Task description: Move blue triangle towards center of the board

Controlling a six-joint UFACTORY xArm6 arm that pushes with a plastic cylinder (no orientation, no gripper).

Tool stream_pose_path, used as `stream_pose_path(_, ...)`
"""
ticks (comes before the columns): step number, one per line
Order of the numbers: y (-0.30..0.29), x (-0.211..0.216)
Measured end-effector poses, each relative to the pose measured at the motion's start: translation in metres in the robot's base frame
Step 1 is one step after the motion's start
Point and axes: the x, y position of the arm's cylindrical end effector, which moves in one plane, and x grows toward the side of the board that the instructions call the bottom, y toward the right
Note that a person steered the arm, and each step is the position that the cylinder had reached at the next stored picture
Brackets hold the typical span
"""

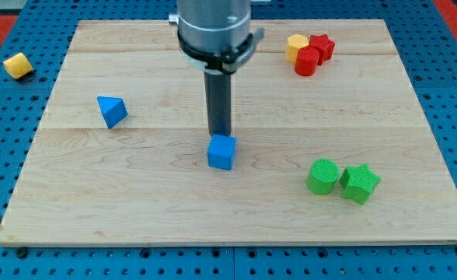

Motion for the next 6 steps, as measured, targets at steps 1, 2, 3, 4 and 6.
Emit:
stream_pose_path(1,-0.035,0.001)
stream_pose_path(2,0.038,0.05)
stream_pose_path(3,0.092,0.068)
stream_pose_path(4,0.014,0.073)
stream_pose_path(6,0.068,0.151)
